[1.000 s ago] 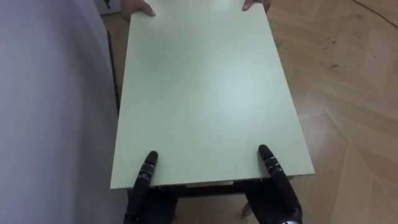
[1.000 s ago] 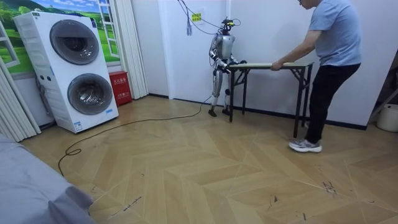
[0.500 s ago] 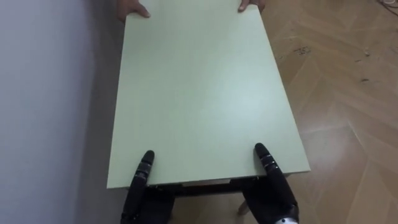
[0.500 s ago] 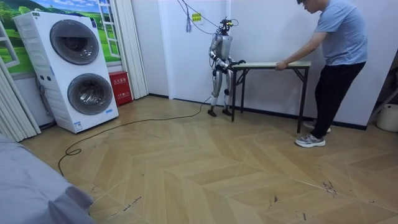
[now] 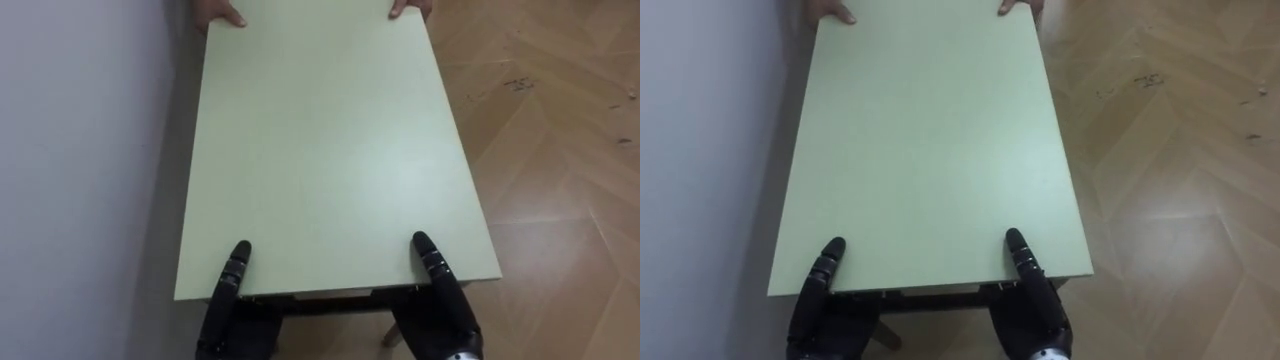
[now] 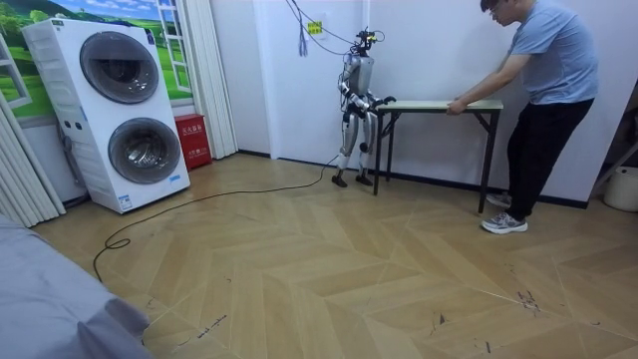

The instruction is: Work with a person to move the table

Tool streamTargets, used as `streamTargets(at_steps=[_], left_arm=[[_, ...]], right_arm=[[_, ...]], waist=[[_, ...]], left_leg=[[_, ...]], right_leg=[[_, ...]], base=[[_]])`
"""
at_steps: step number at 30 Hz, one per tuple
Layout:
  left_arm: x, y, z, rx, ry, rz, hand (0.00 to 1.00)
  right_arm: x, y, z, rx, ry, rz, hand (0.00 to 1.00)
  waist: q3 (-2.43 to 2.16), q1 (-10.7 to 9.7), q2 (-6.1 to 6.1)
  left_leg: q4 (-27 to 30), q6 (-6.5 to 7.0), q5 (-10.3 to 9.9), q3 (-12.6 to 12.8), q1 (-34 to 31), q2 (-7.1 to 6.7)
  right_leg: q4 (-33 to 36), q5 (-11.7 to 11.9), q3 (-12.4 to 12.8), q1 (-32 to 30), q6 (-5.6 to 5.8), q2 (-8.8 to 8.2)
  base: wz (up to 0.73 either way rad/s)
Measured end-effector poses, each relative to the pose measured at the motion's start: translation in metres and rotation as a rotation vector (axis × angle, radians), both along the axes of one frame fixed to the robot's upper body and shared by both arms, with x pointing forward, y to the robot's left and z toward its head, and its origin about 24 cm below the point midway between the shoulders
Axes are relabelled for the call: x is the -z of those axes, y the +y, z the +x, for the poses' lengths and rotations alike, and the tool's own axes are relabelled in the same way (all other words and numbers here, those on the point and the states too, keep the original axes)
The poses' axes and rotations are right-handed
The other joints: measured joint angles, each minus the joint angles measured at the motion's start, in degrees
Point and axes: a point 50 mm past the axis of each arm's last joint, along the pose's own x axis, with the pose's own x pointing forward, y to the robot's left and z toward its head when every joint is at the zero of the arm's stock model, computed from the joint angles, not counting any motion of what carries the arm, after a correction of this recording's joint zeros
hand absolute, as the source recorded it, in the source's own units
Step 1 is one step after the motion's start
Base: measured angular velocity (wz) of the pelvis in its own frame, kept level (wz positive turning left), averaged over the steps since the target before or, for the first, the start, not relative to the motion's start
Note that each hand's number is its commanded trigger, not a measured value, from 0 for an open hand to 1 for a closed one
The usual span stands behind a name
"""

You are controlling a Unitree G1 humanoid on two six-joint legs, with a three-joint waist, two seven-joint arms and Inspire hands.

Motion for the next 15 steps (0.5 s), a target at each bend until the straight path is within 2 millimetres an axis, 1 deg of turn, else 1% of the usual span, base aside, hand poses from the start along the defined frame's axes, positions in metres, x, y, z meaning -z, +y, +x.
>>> streamTargets(at_steps=[2,7,8,9,10,11,12,13,14,15], left_arm=[[0.0003,-0.0006,-0.0001,0.002,0.007,0.000,1.00],[0.0016,-0.0007,0.0002,0.006,0.014,0.003,1.00],[0.0024,-0.0002,0.0004,0.005,0.017,0.007,1.00],[0.0029,0.0007,0.0000,0.005,0.019,0.011,1.00],[0.0030,0.0007,0.0000,0.006,0.020,0.011,1.00],[0.0043,0.0008,0.0006,0.007,0.024,0.014,1.00],[0.0068,0.0004,0.0005,0.007,0.034,0.015,1.00],[0.0074,0.0012,0.0003,0.004,0.036,0.017,1.00],[0.0078,0.0016,-0.0005,0.001,0.039,0.017,0.95],[0.0085,0.0021,-0.0006,0.004,0.041,0.020,0.89]], right_arm=[[0.0010,-0.0008,-0.0006,0.003,0.005,-0.002,1.00],[0.0015,-0.0014,-0.0005,0.004,0.007,-0.004,1.00],[0.0019,-0.0014,-0.0005,0.003,0.008,-0.005,1.00],[0.0031,-0.0003,-0.0009,0.002,0.014,-0.003,1.00],[0.0034,0.0004,-0.0004,0.000,0.014,-0.003,1.00],[0.0042,0.0009,0.0011,-0.002,0.015,-0.004,1.00],[0.0065,-0.0002,0.0003,0.000,0.025,-0.009,1.00],[0.0072,-0.0002,0.0003,0.000,0.028,-0.010,1.00],[0.0073,0.0000,0.0005,-0.002,0.029,-0.009,1.00],[0.0083,-0.0001,-0.0003,-0.003,0.031,-0.009,1.00]], waist=[[0.00,0.0,0.00],[0.06,0.0,-0.09],[0.08,0.1,-0.03],[0.08,0.1,0.00],[0.10,0.1,-0.01],[0.14,0.1,0.02],[0.05,0.0,0.21],[0.05,0.1,0.20],[0.06,0.1,0.21],[0.05,0.0,0.16]], left_leg=[[-0.2,0.01,0.0,0.0,0.4,0.06],[-0.5,0.14,-0.1,0.2,0.5,0.08],[-0.8,0.15,-0.1,0.1,0.7,0.34],[-1.0,0.16,-0.1,-0.5,1.0,0.58],[-1.2,0.16,-0.1,-0.6,1.1,0.65],[-1.4,0.15,-0.1,-0.5,1.1,0.59],[-1.7,0.10,-0.1,0.0,1.5,0.43],[-2.1,0.08,-0.1,0.5,1.9,0.46],[-2.5,0.05,-0.1,0.9,2.3,0.59],[-3.0,0.08,-0.1,2.8,2.7,1.04]], right_leg=[[0.8,0.0,0.9,-0.1,0.01,0.02],[1.0,0.0,1.4,-0.3,0.01,0.02],[2.2,0.0,2.2,-0.9,0.03,0.08],[2.5,-0.5,3.8,-1.5,-0.26,0.34],[1.4,-0.8,5.0,-1.9,-0.55,0.62],[-2.0,-0.4,6.7,-2.9,-1.00,0.80],[-2.0,0.1,6.3,-3.5,-1.80,0.79],[-1.7,0.1,6.2,-3.3,-1.79,0.76],[-1.6,0.1,6.0,-3.0,-1.87,0.78],[-1.6,0.1,5.4,-2.6,-1.88,0.76]], base=[[0.03],[0.00],[-0.05],[-0.07],[-0.06],[0.00],[0.00],[0.00],[0.00],[0.10]])
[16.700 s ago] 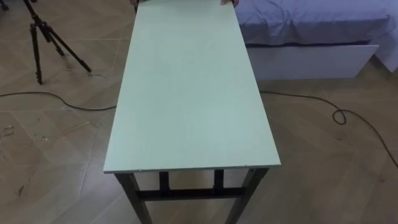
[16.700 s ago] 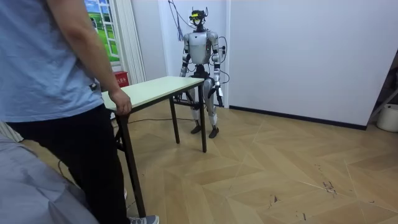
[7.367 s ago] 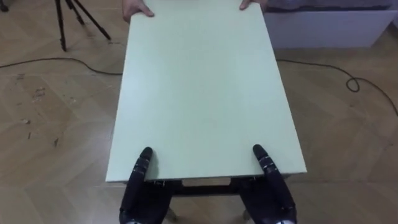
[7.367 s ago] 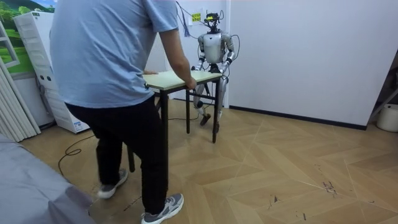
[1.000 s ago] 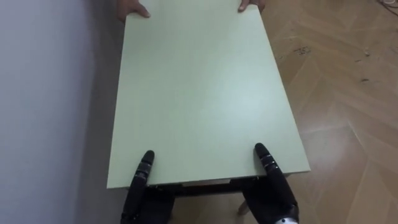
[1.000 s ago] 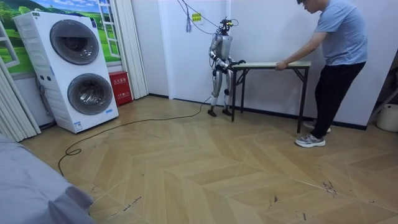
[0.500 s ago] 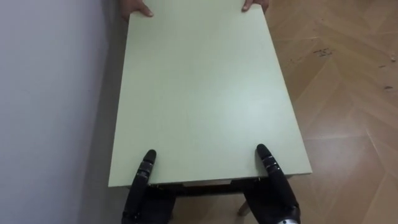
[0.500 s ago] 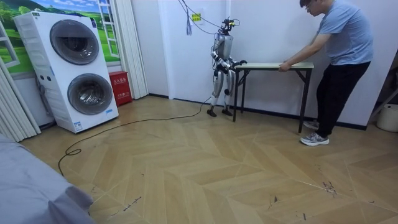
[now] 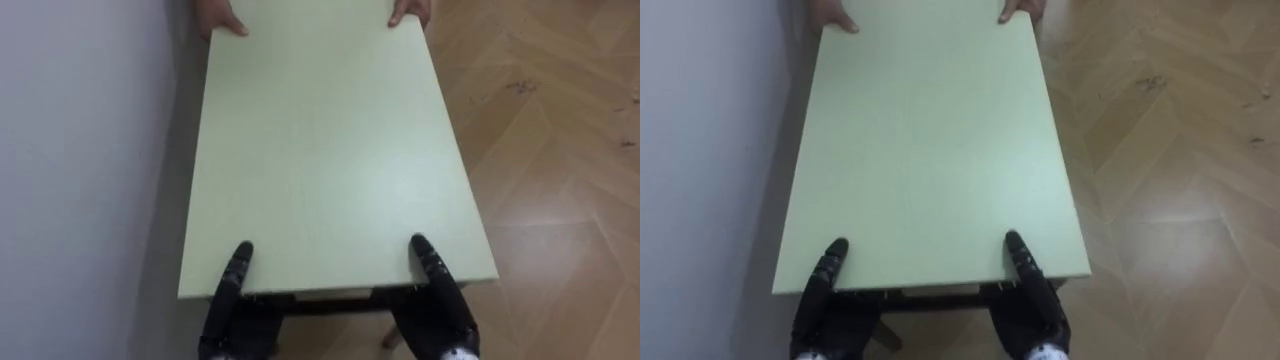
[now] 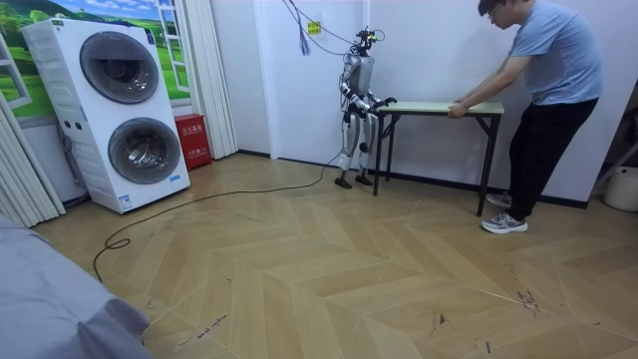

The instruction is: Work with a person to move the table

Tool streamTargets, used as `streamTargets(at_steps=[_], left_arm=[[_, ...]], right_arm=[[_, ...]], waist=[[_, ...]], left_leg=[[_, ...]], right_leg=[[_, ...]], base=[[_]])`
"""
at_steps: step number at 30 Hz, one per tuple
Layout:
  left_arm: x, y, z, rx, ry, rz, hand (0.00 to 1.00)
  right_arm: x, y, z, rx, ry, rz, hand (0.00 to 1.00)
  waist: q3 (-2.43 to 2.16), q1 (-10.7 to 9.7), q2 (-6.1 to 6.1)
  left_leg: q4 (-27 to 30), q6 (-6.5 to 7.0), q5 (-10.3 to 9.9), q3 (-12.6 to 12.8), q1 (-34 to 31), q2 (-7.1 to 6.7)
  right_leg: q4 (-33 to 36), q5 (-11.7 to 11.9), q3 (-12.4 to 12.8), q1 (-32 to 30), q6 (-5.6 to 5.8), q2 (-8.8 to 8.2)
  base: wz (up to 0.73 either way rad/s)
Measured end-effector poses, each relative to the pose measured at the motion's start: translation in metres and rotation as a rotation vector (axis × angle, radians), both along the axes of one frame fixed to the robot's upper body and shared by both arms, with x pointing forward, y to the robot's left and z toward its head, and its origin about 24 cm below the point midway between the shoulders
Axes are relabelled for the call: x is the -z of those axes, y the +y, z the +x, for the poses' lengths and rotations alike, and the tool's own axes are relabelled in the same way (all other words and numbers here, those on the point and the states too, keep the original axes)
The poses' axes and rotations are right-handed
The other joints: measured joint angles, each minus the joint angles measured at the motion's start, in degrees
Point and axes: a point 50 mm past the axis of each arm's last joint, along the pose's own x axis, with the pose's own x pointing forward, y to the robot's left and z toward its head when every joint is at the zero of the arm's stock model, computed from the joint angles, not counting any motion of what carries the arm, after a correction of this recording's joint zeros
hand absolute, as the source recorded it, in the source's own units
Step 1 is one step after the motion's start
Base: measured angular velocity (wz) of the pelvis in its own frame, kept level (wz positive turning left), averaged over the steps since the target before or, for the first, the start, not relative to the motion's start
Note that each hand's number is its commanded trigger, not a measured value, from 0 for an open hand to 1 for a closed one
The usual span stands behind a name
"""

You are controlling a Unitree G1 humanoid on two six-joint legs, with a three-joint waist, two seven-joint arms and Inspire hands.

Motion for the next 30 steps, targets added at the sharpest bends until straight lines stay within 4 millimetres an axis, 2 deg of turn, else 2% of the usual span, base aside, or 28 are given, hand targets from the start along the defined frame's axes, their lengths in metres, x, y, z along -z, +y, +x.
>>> streamTargets(at_steps=[1,2,3,4,5,10,15,18,21,30], left_arm=[[0.000,0.000,0.001,0.003,-0.001,0.002,0.76],[0.002,0.001,0.002,0.008,-0.005,0.008,0.70],[0.003,0.002,0.003,0.011,-0.004,0.010,0.62],[0.003,0.002,0.004,0.013,-0.003,0.011,0.47],[0.005,0.003,0.004,0.014,-0.002,0.017,0.00],[0.016,0.007,0.000,0.125,-0.011,0.144,0.00],[0.028,0.011,0.002,0.274,-0.022,0.300,0.00],[0.031,0.012,0.000,0.305,-0.017,0.310,0.00],[0.032,0.012,-0.001,0.319,-0.019,0.309,0.00],[0.042,0.013,-0.007,0.363,0.000,0.292,0.00]], right_arm=[[0.000,0.000,0.000,0.002,0.000,0.001,1.00],[0.001,0.000,-0.001,0.004,-0.001,0.004,1.00],[0.002,0.002,-0.002,0.007,0.001,0.006,0.83],[0.002,0.002,-0.002,0.007,0.001,0.006,0.42],[0.003,0.003,-0.002,0.007,0.002,0.001,0.00],[0.011,-0.001,-0.005,-0.003,-0.012,-0.008,0.00],[0.015,-0.007,-0.010,-0.104,-0.066,-0.088,0.00],[0.016,-0.005,-0.012,-0.138,-0.082,-0.080,0.00],[0.018,-0.003,-0.012,-0.155,-0.095,-0.066,0.00],[0.023,-0.003,-0.014,-0.176,-0.073,-0.038,0.00]], waist=[[0.00,0.0,0.00],[0.00,0.0,0.00],[-0.02,0.0,-0.04],[-0.02,0.0,-0.04],[-0.02,0.1,-0.03],[-0.06,0.0,0.13],[-0.44,-0.2,0.47],[-0.54,-1.5,0.35],[-0.72,-1.7,0.16],[-0.76,-1.5,0.19]], left_leg=[[-0.1,0.08,-0.1,1.2,0.0,0.29],[-0.2,0.42,-0.3,3.6,0.1,0.91],[-0.2,0.59,-0.4,4.3,0.3,1.08],[-0.2,0.64,-0.5,4.3,0.4,1.08],[-0.2,0.71,-0.6,4.3,0.6,1.04],[-0.4,1.14,-1.0,4.2,2.2,0.86],[-1.9,1.35,-0.8,5.5,3.7,1.01],[-2.0,1.33,-0.8,5.6,4.7,1.04],[-2.0,1.27,-0.7,6.0,4.8,1.20],[-1.9,0.97,-0.8,6.4,5.6,1.44]], right_leg=[[0.0,0.0,-0.2,0.1,0.00,0.02],[0.0,0.0,-0.5,0.7,0.00,0.13],[0.0,0.0,-0.7,1.0,0.00,0.18],[0.0,0.0,-0.7,1.0,0.00,0.19],[0.0,0.1,-0.7,1.1,0.11,0.18],[0.0,0.2,-0.6,2.5,0.35,0.02],[0.0,0.2,-0.2,3.0,0.36,-0.29],[-0.1,0.2,-0.1,3.9,0.36,-0.29],[0.0,0.2,0.1,4.0,0.36,-0.25],[-0.1,0.3,0.1,4.8,0.40,-0.16]], base=[[0.19],[0.20],[0.16],[0.09],[0.00],[-0.02],[-0.19],[-0.06],[-0.07],[-0.02]])
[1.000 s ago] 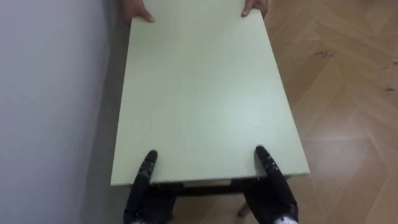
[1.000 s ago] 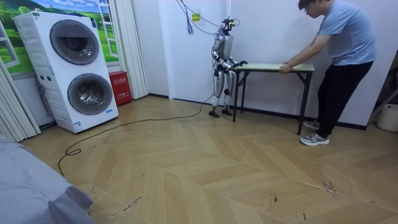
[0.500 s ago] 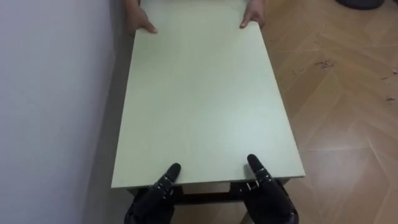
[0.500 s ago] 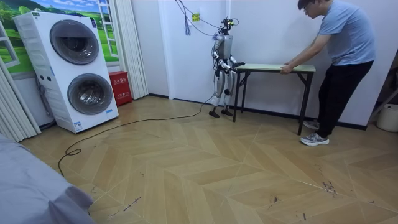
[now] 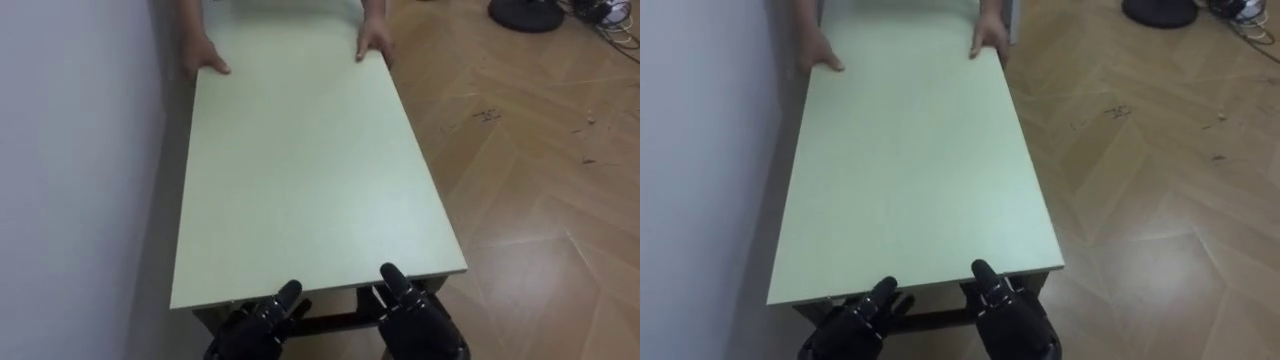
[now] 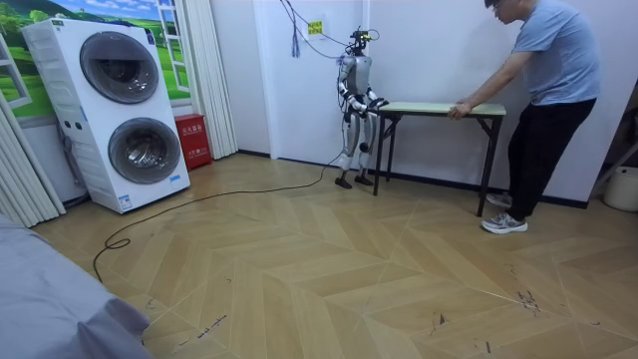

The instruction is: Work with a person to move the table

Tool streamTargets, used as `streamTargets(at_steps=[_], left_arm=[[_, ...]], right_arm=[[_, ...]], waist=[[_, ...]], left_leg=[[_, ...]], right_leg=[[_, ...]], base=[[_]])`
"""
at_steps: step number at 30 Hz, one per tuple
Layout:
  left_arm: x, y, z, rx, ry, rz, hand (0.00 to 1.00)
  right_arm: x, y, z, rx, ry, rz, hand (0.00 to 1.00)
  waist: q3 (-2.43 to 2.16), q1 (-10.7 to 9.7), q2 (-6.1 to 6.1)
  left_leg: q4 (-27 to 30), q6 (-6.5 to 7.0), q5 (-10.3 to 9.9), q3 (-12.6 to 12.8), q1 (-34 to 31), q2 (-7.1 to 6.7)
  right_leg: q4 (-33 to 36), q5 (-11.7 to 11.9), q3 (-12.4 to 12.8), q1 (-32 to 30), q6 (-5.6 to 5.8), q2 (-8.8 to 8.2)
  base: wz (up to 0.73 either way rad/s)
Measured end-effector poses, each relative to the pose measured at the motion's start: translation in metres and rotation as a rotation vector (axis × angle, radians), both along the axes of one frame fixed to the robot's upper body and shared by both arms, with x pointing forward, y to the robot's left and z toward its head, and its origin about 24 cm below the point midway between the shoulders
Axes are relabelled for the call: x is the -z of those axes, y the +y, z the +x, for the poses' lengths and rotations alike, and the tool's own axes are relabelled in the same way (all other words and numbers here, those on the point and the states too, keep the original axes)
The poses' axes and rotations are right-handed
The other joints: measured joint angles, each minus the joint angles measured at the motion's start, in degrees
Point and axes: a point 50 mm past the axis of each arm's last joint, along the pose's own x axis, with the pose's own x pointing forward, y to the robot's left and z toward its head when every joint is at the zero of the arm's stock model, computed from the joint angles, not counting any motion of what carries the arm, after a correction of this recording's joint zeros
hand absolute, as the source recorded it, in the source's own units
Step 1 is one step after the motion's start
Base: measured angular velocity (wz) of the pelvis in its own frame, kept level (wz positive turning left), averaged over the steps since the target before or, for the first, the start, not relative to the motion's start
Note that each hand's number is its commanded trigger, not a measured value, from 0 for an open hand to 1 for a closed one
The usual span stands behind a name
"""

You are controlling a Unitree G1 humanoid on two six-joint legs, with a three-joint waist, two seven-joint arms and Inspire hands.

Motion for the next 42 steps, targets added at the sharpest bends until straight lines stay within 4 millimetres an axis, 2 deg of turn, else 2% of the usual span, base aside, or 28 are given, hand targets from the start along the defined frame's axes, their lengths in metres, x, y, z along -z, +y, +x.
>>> streamTargets(at_steps=[5,9,13,14,16,17,20,22,24,25,30,32,38,42], left_arm=[[0.009,0.003,-0.009,0.011,0.054,0.007,0.00],[0.015,0.009,-0.017,0.039,0.089,0.055,0.00],[0.023,0.017,-0.029,0.088,0.133,0.141,0.00],[0.026,0.022,-0.033,0.089,0.149,0.169,0.00],[0.031,0.032,-0.038,0.074,0.185,0.203,0.00],[0.033,0.038,-0.041,0.059,0.206,0.221,0.00],[0.039,0.046,-0.045,0.044,0.241,0.258,0.00],[0.043,0.051,-0.051,0.052,0.281,0.290,0.00],[0.050,0.060,-0.066,0.034,0.363,0.333,0.00],[0.051,0.062,-0.071,0.034,0.383,0.344,0.00],[0.059,0.066,-0.101,0.042,0.525,0.416,0.00],[0.061,0.068,-0.105,0.015,0.566,0.438,0.00],[0.063,0.074,-0.111,0.003,0.643,0.537,0.00],[0.064,0.073,-0.112,-0.005,0.702,0.593,0.00]], right_arm=[[0.003,-0.002,-0.002,-0.001,0.018,-0.004,0.00],[0.017,-0.010,-0.013,-0.009,0.093,-0.058,0.00],[0.030,-0.022,-0.026,-0.039,0.167,-0.153,0.00],[0.034,-0.026,-0.030,-0.051,0.189,-0.191,0.00],[0.042,-0.032,-0.041,-0.084,0.243,-0.251,0.00],[0.047,-0.036,-0.048,-0.109,0.281,-0.291,0.00],[0.057,-0.048,-0.063,-0.142,0.378,-0.384,0.00],[0.063,-0.059,-0.072,-0.132,0.448,-0.421,0.00],[0.068,-0.070,-0.086,-0.099,0.537,-0.454,0.00],[0.069,-0.071,-0.088,-0.095,0.555,-0.461,0.00],[0.078,-0.077,-0.123,-0.115,0.765,-0.509,0.00],[0.081,-0.078,-0.134,-0.118,0.838,-0.525,0.00],[0.083,-0.081,-0.141,-0.089,0.939,-0.573,0.00],[0.083,-0.082,-0.134,-0.133,0.959,-0.612,0.00]], waist=[[-0.04,-0.2,0.09],[-0.08,-0.2,0.11],[-0.09,-0.1,0.11],[-0.10,-0.2,0.00],[-0.55,-0.2,-0.53],[-0.59,-0.1,-0.68],[-0.50,0.2,-0.92],[-0.65,0.2,-0.79],[-0.68,0.3,-0.85],[-0.69,0.3,-0.86],[-0.60,0.3,-0.78],[-0.59,0.4,-0.78],[-0.59,0.3,-0.67],[-0.63,0.3,-0.81]], left_leg=[[0.2,-0.06,0.0,0.0,-0.3,0.12],[0.2,-0.07,0.0,0.0,-0.3,0.20],[-0.1,-0.12,0.0,0.0,-0.1,0.26],[-0.2,-0.18,0.1,-0.1,0.0,0.24],[-0.3,-0.18,0.1,-0.1,0.3,0.26],[-0.2,-0.20,0.1,-0.1,0.5,0.28],[-0.2,-0.27,0.0,0.0,0.6,0.29],[-0.2,-0.27,0.0,0.0,0.6,0.32],[-0.2,-0.26,0.0,0.0,0.9,0.32],[-0.2,-0.26,0.0,-0.1,0.9,0.32],[-0.4,-0.40,0.1,-0.1,0.9,0.36],[-1.0,-0.49,0.4,-0.1,1.4,0.37],[-1.5,-0.67,0.5,-0.1,2.2,0.57],[-1.9,-0.84,0.6,-0.1,2.2,0.60]], right_leg=[[0.0,0.0,-0.4,-0.1,-0.02,0.06],[0.0,0.1,-1.6,-0.1,-0.01,0.00],[0.0,0.2,-1.7,-0.2,0.08,0.00],[0.0,0.2,-1.8,-0.1,0.10,0.01],[0.0,0.2,-1.7,0.2,0.11,0.07],[0.0,0.2,-1.7,0.5,0.11,0.10],[-0.2,0.3,-1.6,0.5,0.05,0.11],[-0.4,0.4,-1.6,0.6,0.03,0.14],[-0.9,0.6,-1.6,1.0,-0.03,0.19],[-0.9,0.6,-1.6,1.0,-0.03,0.20],[-0.9,0.6,-1.6,1.0,-0.03,0.24],[-1.1,0.6,-1.5,1.0,-0.03,0.23],[-1.3,0.7,-1.7,1.3,-0.22,0.37],[-1.9,0.8,-1.9,1.4,-0.46,0.41]], base=[[0.02],[0.03],[-0.03],[0.00],[0.00],[0.00],[-0.04],[-0.03],[0.00],[0.00],[0.00],[-0.06],[-0.07],[0.00]])
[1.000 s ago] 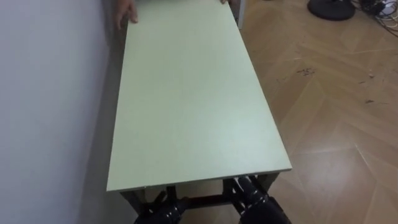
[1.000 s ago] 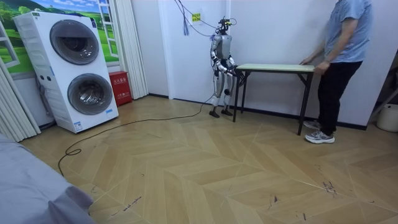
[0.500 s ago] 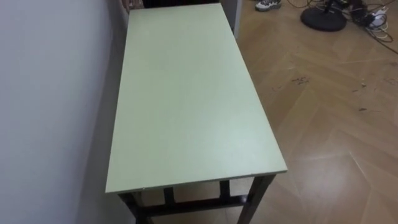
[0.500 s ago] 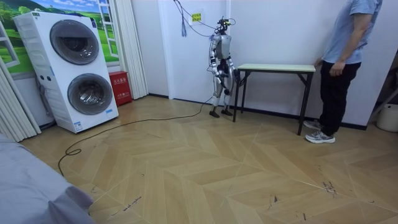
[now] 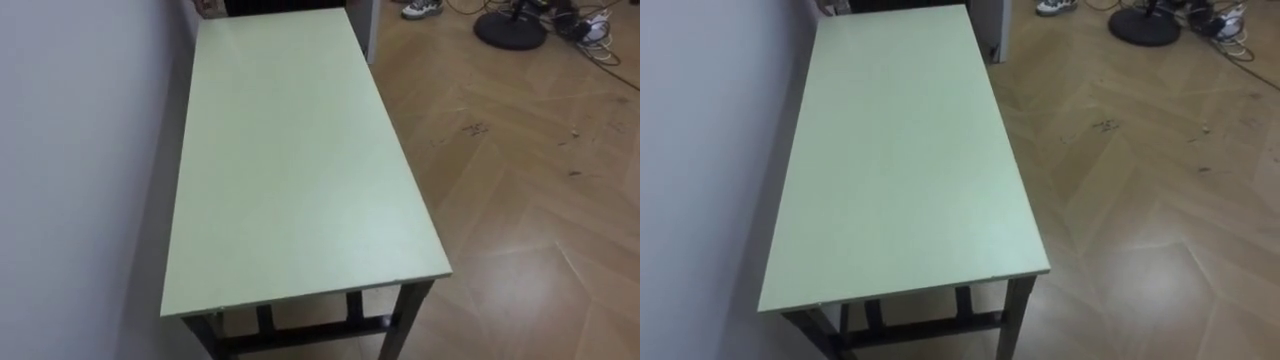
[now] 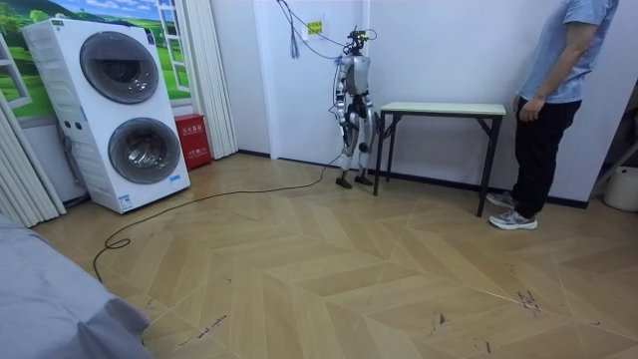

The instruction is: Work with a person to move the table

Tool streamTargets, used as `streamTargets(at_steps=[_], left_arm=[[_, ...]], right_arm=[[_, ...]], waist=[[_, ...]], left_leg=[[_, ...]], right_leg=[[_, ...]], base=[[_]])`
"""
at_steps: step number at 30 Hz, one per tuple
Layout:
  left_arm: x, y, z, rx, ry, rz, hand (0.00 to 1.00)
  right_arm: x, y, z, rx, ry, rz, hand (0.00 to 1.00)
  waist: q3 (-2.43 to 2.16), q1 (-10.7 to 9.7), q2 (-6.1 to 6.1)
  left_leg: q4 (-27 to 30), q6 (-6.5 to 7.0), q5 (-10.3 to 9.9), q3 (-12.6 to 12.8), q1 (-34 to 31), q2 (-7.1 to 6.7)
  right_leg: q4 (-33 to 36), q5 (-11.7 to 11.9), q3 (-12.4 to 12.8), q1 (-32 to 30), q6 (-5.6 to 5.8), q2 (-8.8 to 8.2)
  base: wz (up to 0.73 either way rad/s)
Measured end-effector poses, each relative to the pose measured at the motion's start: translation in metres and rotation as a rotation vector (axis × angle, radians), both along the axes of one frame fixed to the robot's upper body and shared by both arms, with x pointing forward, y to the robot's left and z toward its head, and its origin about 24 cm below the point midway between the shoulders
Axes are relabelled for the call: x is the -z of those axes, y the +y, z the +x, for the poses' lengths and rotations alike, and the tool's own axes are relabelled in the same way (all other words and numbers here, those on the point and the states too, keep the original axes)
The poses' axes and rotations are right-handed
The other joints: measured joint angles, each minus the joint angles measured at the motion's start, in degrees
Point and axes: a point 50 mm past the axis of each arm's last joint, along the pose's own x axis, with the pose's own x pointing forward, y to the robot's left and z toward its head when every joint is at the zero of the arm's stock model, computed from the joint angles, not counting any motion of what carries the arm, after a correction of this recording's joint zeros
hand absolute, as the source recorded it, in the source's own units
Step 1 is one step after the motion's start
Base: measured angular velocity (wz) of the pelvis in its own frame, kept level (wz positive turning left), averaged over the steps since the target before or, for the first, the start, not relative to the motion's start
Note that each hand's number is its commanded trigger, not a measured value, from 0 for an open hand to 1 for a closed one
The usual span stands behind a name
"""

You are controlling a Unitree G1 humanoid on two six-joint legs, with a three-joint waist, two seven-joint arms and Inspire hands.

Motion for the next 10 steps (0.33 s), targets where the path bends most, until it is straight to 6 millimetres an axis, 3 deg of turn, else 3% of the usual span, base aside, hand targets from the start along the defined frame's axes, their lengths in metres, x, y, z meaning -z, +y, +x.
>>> streamTargets(at_steps=[6,10], left_arm=[[0.001,-0.002,-0.002,0.019,0.065,0.078,0.00],[0.001,-0.002,-0.002,0.017,0.076,0.097,0.00]], right_arm=[[0.001,0.002,0.021,-0.130,0.030,-0.052,0.00],[0.002,0.006,0.019,-0.151,0.048,-0.062,0.00]], waist=[[-0.18,0.5,-0.54],[-0.23,1.4,-1.10]], left_leg=[[-0.1,-0.01,0.0,0.6,0.0,-0.03],[-0.1,0.30,0.0,0.6,0.0,-0.25]], right_leg=[[-1.2,-0.1,0.0,0.1,-0.29,-0.18],[-1.3,-0.3,0.0,0.1,-0.16,-0.38]], base=[[-0.04],[-0.01]])
